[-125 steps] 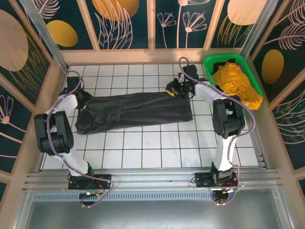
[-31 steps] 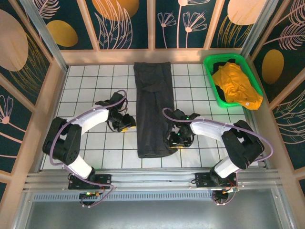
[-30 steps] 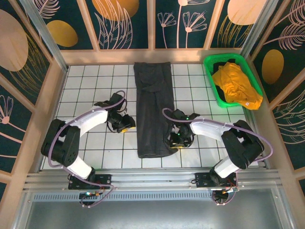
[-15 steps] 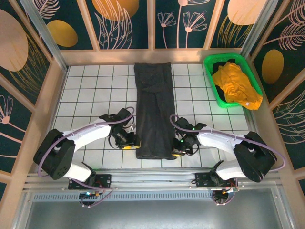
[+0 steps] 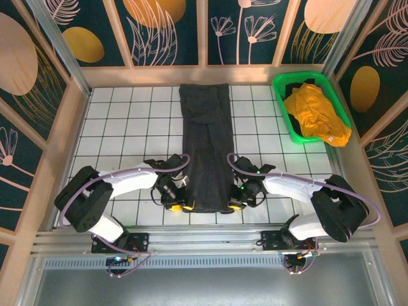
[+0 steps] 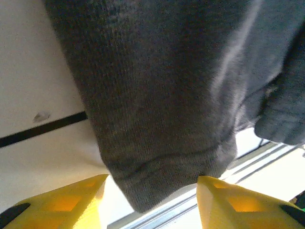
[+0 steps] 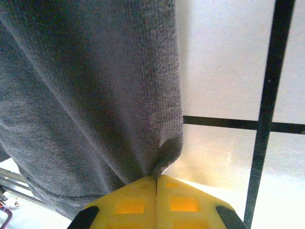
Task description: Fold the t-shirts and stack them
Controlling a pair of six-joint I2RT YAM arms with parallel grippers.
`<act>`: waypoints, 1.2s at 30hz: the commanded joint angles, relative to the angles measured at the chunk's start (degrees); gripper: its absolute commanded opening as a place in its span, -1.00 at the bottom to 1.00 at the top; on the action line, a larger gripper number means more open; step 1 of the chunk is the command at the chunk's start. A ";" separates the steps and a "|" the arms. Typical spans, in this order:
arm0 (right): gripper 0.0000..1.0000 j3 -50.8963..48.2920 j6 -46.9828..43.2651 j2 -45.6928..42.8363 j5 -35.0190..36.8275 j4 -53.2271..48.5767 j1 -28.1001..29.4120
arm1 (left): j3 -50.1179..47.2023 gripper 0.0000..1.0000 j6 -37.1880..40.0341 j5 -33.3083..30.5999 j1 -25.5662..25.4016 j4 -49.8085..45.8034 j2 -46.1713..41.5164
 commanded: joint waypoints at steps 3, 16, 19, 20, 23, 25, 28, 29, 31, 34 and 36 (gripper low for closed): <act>-1.00 0.39 1.42 -0.99 -0.15 -1.55 0.22 | 3.99 -0.59 -0.15 0.12 -0.09 2.78 4.28; -1.00 16.26 2.74 -2.20 1.58 -9.67 -14.46 | 16.30 -1.00 -3.54 -6.96 4.73 -6.38 -1.69; -1.00 21.22 1.54 2.42 -1.08 -7.30 -18.68 | 22.25 -1.00 -2.66 -8.10 8.10 -6.54 2.00; -1.00 23.82 0.84 4.82 -1.18 -7.22 -19.61 | 24.99 -1.00 -2.57 -8.73 9.24 -6.27 3.24; -1.00 32.54 -1.21 11.84 -0.35 -7.44 -21.32 | 33.64 -1.00 -2.34 -10.56 12.60 -6.43 7.67; -1.00 38.00 -1.67 16.05 -0.04 -6.55 -22.28 | 38.28 -1.00 -1.94 -11.20 14.30 -6.37 11.60; -1.00 47.26 -2.83 24.34 0.42 -6.95 -23.10 | 43.24 -1.00 -1.48 -11.58 16.48 -5.90 16.10; -1.00 50.64 -3.29 27.38 1.03 -7.66 -23.33 | 44.64 -1.00 -1.41 -11.67 17.35 -5.39 17.57; -1.00 55.82 -3.66 32.18 2.01 -7.84 -23.78 | 47.51 -1.00 -1.32 -11.75 19.11 -4.34 20.62; -1.00 62.98 -3.80 38.77 4.66 -8.10 -24.40 | 53.91 -1.00 -0.60 -11.40 21.30 -3.99 27.18; -1.00 66.96 -3.59 43.12 5.87 -8.27 -24.72 | 58.10 -1.00 -0.40 -11.67 22.29 -3.54 31.62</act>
